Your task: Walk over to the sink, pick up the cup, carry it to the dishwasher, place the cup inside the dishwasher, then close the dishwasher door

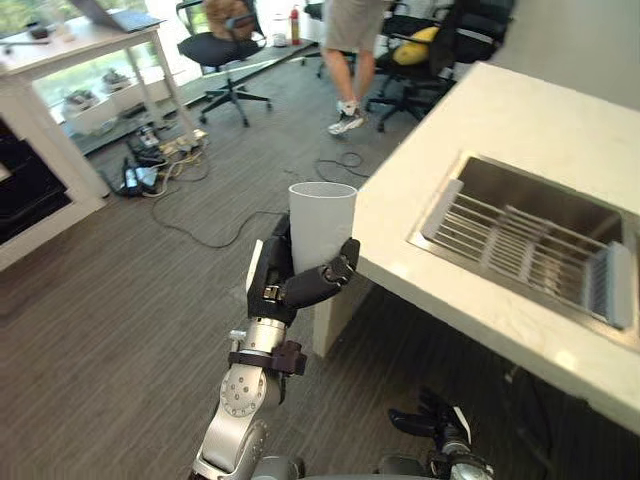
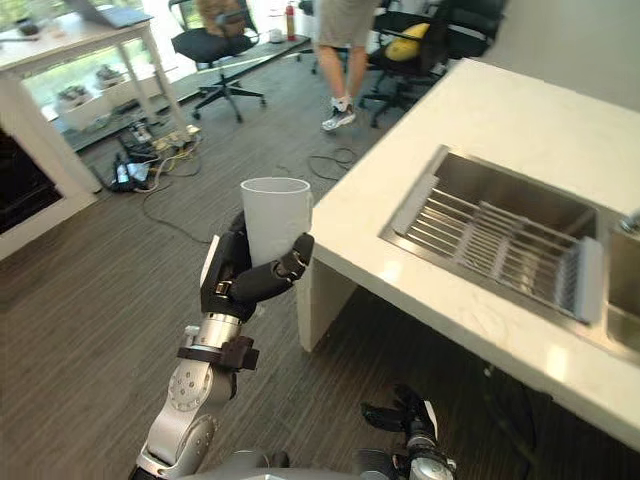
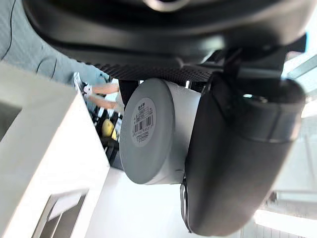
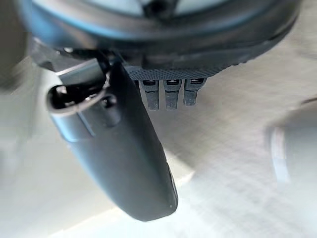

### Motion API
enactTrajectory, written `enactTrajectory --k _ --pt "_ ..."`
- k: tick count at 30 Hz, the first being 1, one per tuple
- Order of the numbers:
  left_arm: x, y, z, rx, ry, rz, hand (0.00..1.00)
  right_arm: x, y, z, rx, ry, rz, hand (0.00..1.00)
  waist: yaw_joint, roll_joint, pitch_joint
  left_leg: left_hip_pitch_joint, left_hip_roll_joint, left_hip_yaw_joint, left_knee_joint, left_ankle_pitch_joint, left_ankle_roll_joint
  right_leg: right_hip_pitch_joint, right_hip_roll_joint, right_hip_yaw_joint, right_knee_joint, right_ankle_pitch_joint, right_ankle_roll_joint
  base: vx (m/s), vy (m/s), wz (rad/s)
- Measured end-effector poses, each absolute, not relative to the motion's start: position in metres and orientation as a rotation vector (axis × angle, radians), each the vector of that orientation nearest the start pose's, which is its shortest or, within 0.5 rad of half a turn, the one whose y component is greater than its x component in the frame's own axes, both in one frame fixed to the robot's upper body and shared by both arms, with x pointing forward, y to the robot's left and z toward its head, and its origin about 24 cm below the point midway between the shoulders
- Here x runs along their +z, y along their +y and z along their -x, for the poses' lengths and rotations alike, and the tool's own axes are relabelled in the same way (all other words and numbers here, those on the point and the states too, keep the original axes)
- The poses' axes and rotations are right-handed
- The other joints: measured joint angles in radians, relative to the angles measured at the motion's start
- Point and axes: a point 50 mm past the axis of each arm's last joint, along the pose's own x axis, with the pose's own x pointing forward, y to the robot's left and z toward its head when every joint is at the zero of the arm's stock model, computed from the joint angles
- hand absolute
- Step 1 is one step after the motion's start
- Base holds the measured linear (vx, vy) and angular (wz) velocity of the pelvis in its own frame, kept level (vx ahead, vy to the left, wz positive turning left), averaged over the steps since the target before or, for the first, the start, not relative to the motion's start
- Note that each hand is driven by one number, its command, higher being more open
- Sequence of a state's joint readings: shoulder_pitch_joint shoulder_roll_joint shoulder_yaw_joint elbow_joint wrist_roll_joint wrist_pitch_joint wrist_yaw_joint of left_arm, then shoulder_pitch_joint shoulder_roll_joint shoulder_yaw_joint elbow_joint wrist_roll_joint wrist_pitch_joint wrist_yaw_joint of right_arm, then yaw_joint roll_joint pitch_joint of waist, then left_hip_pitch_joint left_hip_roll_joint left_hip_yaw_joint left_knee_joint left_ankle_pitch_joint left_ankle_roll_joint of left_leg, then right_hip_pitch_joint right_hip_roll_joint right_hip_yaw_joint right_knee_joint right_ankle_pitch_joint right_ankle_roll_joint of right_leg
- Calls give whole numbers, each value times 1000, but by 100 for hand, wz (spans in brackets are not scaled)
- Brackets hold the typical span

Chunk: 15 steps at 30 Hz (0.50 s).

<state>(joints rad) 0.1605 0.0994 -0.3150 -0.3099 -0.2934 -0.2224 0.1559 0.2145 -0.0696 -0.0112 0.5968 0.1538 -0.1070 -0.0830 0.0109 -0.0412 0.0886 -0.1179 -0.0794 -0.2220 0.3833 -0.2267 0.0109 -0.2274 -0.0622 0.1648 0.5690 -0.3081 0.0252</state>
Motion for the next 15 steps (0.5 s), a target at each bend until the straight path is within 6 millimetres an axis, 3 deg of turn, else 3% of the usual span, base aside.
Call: enactTrajectory --k 1,2,3,5,9,13,15 --pt "92 111 -208 -113 -292 321 30 -110 -187 -141 -219 672 -59 90 3 -13 -5 -9 -13 -3 23 -15 -10 1 -12 -8 -46 40 -3 213 -240 91" --pt "91 110 -206 -104 -287 338 30 -106 -186 -143 -208 645 -53 90 5 -1 -16 -29 -4 -12 74 -52 -31 13 -8 -41 -54 27 41 175 -187 88" --pt "90 109 -203 -93 -281 359 30 -102 -186 -147 -203 624 -51 90 14 20 -29 -42 27 -9 93 -68 -52 36 9 -84 -79 26 37 163 -181 85" --pt "92 105 -200 -97 -285 390 30 -97 -185 -149 -196 595 -53 90 31 32 -36 -44 64 2 94 -73 -59 72 26 -138 -103 26 29 109 -165 68" --pt "94 103 -200 -90 -292 414 30 -91 -179 -153 -175 557 -57 90 40 33 -37 -54 114 114 97 -71 -58 137 31 -217 -149 25 22 61 -112 63" --pt "92 104 -201 -94 -282 422 30 -103 -174 -145 -178 618 -68 90 43 25 -47 -70 145 322 39 -24 -27 186 -10 -284 -241 49 8 17 39 51" --pt "90 105 -203 -107 -278 395 30 -112 -172 -139 -175 671 -68 90 32 26 -50 -66 215 506 17 -24 -13 202 -28 -325 -296 75 19 47 57 67"
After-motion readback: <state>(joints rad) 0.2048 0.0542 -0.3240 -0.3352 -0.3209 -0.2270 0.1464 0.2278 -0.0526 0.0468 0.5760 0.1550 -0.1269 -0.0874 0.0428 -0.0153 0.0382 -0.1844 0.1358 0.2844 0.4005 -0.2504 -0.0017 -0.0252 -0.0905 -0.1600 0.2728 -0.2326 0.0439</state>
